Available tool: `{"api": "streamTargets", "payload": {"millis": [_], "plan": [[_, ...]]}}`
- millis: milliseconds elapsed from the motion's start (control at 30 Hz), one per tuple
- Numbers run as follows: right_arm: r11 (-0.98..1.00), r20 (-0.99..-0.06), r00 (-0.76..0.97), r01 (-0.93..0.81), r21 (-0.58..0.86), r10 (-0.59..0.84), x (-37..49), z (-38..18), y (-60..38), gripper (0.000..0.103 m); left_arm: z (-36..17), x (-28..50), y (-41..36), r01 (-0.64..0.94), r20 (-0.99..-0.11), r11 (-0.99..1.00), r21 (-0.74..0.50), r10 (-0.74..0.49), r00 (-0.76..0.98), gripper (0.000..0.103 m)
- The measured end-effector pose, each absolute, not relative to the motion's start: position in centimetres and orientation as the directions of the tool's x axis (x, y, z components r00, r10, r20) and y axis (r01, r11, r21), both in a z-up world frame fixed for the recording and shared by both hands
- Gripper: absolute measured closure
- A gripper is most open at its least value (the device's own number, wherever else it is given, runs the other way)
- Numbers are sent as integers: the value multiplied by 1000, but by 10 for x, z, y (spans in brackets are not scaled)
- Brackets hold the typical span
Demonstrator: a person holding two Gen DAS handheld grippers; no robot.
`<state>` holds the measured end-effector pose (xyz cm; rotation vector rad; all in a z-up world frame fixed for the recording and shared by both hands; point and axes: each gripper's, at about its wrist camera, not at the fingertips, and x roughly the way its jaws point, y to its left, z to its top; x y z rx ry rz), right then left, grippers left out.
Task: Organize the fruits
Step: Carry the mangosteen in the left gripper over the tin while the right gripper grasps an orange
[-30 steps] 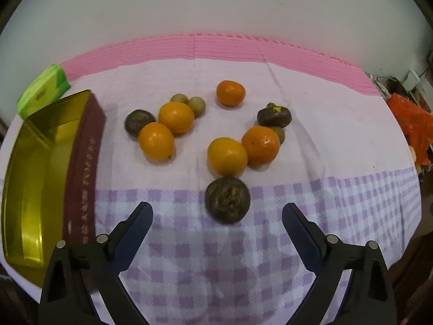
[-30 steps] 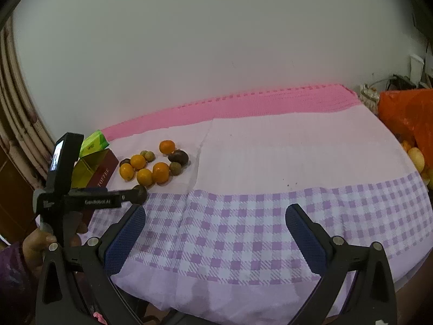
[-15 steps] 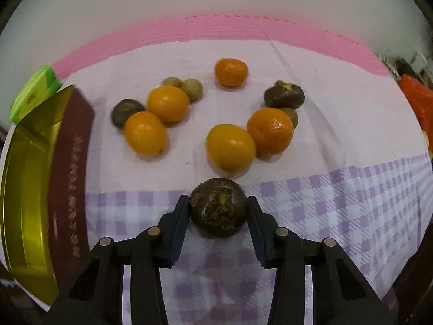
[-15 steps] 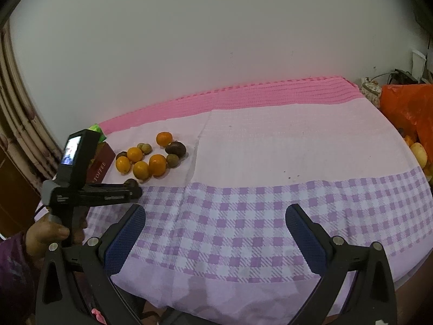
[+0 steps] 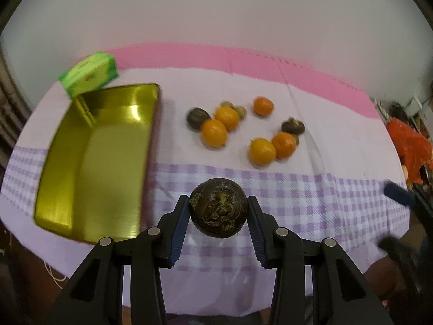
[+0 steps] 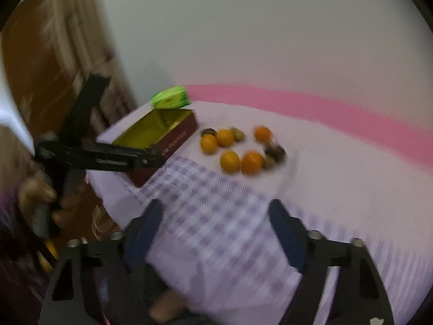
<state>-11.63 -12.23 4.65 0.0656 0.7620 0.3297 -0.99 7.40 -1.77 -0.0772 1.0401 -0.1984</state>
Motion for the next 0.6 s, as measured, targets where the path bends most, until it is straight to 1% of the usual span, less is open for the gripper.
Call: {"api": "streamTargets", "payload": {"millis": [33,67,133,167,200,267,300,400,500,567,600], "plan": [[934,-690,641,-321,155,335,-99,46,-118,60,-13,-7,78,118,-845,978,-169,-206,493,60],[925,-708,615,-350,148,346,-87,45,-115,65,-10,-6,82,112,-843,977,-179,-211,495,60],[888,-759,528,-439,140,381,-49,41,-103,66,-3,5,86,97,-838,978,-184,-208,504,60],[878,-776,507,-462,124,376,-39,40,-98,66,-2,4,91,89,-835,979,-185,-204,512,60],[870,-804,489,-488,71,340,-24,38,-87,66,-1,5,94,81,-831,978,-190,-204,517,60],[849,-836,446,-526,44,319,-5,34,-73,66,0,8,101,73,-828,977,-200,-208,520,60],[837,-853,433,-547,8,291,5,30,-64,66,0,9,103,72,-829,977,-199,-206,520,60],[815,-894,382,-578,-32,235,23,13,-55,66,-1,10,108,58,-831,978,-201,-202,518,60],[791,-920,361,-602,-105,152,37,-6,-45,66,-3,13,116,49,-833,974,-219,-213,510,60],[779,-927,348,-617,-115,139,43,-15,-42,66,-3,13,120,41,-833,974,-224,-213,510,60],[771,-931,343,-624,-130,121,46,-21,-39,62,-4,14,122,38,-834,974,-225,-212,510,60]]}}
